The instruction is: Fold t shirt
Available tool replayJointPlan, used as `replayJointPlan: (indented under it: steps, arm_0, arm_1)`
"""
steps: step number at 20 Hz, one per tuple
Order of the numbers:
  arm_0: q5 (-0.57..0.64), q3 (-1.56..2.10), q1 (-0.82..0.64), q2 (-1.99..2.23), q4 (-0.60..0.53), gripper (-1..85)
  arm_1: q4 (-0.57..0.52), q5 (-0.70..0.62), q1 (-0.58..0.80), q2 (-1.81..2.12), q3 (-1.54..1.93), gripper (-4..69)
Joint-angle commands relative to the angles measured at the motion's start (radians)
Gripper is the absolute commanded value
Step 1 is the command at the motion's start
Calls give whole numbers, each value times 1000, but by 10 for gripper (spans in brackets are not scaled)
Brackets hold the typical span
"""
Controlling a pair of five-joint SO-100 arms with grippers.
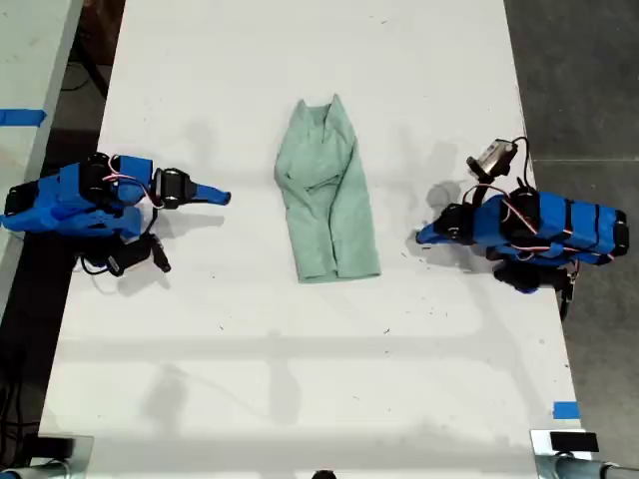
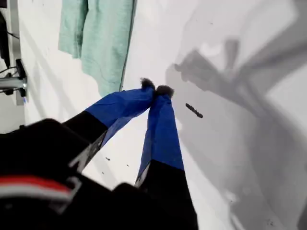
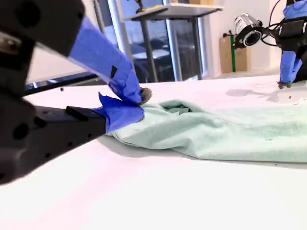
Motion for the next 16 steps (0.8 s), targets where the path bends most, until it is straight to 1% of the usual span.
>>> replayJointPlan:
  steps: [1, 9, 10, 11, 12, 16]
  arm_0:
    - [-21, 9, -9, 9, 15, -1]
    - [-54, 9, -29, 9, 31, -1]
    - [-78, 9, -38, 9, 40, -1]
    - [-71, -5, -28, 9, 58, -1]
    - [-78, -18, -46, 14, 92, -1]
    - [-91, -29, -43, 15, 97, -2]
  arm_1:
    - [14, 18, -3, 17, 57, 14]
    - [14, 14, -3, 17, 57, 14]
    - [14, 14, -3, 17, 57, 14]
    - [14, 14, -3, 17, 57, 14]
    - [14, 14, -3, 17, 57, 14]
    - [14, 15, -3, 17, 57, 14]
